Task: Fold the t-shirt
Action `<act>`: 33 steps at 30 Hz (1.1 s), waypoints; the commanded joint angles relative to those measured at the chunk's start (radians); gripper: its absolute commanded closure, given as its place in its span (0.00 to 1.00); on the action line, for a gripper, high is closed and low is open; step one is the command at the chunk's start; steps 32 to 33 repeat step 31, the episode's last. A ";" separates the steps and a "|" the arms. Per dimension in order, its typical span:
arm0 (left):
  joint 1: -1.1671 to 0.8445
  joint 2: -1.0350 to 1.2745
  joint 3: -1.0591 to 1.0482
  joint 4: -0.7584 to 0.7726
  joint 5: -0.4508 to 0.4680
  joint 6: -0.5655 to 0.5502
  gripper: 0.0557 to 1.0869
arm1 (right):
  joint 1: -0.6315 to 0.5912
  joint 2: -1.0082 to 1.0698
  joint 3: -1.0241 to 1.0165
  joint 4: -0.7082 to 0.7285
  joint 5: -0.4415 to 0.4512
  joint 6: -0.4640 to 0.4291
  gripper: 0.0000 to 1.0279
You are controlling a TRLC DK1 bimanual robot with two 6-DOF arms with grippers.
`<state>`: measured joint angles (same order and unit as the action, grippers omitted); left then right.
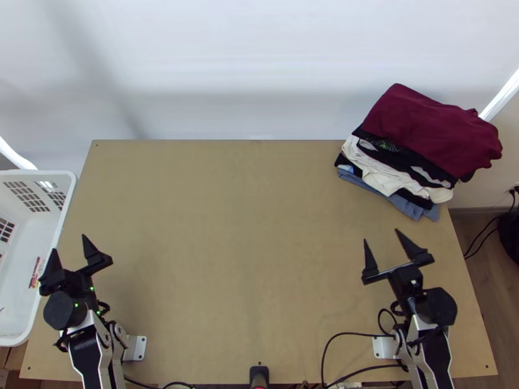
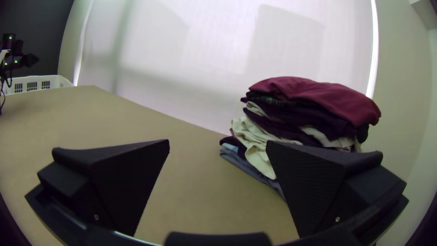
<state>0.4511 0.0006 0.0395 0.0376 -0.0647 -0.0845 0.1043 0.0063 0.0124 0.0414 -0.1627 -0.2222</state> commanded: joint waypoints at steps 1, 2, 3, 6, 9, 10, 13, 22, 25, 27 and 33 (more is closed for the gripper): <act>0.006 -0.002 -0.038 -0.025 -0.001 0.043 0.04 | -0.006 -0.006 -0.009 -0.011 0.025 -0.014 0.04; 0.011 0.001 -0.038 -0.028 0.003 0.048 0.04 | -0.012 -0.006 -0.008 -0.015 0.026 -0.014 0.04; 0.014 0.001 -0.038 -0.028 0.008 0.048 0.04 | -0.012 -0.008 -0.008 -0.014 0.026 -0.014 0.04; 0.015 -0.001 -0.038 -0.028 0.011 0.048 0.04 | -0.011 -0.008 -0.008 -0.014 0.026 -0.014 0.04; 0.015 -0.001 -0.038 -0.028 0.011 0.048 0.04 | -0.011 -0.008 -0.008 -0.014 0.026 -0.014 0.04; 0.014 -0.001 -0.038 -0.028 0.013 0.048 0.04 | -0.011 -0.008 -0.008 -0.014 0.026 -0.014 0.04; 0.015 -0.001 -0.038 -0.028 0.013 0.048 0.04 | -0.011 -0.008 -0.008 -0.014 0.026 -0.014 0.04; 0.015 -0.001 -0.038 -0.028 0.013 0.048 0.04 | -0.011 -0.008 -0.008 -0.014 0.026 -0.014 0.04; 0.014 -0.001 -0.038 -0.028 0.013 0.048 0.04 | -0.011 -0.008 -0.008 -0.014 0.026 -0.014 0.04; 0.015 -0.001 -0.038 -0.028 0.013 0.048 0.04 | -0.011 -0.008 -0.008 -0.014 0.026 -0.014 0.04; 0.015 -0.001 -0.038 -0.028 0.011 0.048 0.04 | -0.011 -0.008 -0.008 -0.014 0.026 -0.014 0.04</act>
